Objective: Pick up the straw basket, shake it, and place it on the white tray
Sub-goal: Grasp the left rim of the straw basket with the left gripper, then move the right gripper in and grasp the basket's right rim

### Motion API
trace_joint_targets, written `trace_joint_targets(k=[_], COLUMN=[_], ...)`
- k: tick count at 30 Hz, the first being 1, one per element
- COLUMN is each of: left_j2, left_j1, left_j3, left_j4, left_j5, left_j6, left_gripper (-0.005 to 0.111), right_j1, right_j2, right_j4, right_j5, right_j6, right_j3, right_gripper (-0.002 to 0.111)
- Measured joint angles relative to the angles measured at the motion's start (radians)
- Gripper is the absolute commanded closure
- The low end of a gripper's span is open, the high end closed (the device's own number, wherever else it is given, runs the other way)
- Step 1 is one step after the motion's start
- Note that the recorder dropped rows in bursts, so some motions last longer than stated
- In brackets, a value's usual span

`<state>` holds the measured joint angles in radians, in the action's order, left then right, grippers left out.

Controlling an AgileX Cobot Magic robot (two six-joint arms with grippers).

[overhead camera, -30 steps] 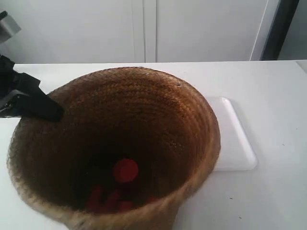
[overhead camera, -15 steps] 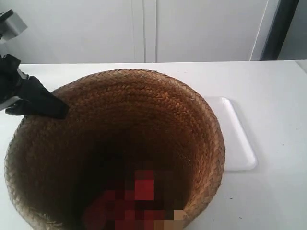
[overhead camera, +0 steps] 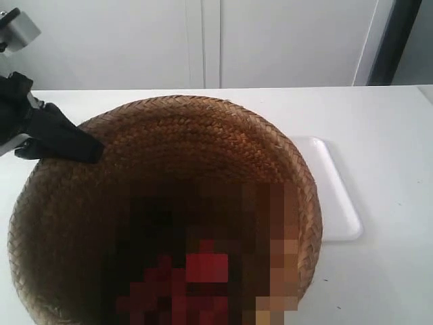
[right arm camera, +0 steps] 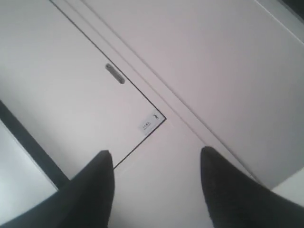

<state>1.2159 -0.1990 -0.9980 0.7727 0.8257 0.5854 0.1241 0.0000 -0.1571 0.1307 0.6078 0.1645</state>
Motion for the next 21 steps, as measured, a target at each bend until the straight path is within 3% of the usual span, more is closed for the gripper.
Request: trace_joint_targets(k=[6,13,21], left_j2=[0.0,0.0,0.0], left_j1=[0.0,0.0,0.0], left_j3=[0.0,0.0,0.0], left_j4=[0.008,0.011,0.014], left_j5=[0.0,0.003,0.012], left_j6=[0.009,0.014,0.017], left_gripper=[0.107,0.107,0.107], right_j1=[0.063,0.128,0.132], right_j2=[0.021,0.371,0.846], right_j4=[0.254,0.787,1.03], right_j5=[0.045,0.394,0.801], right_j6=[0.191,0.709,0.797], right_j3=[0.087,0.172,0.316], right_gripper=[0.056,0.056,0.056])
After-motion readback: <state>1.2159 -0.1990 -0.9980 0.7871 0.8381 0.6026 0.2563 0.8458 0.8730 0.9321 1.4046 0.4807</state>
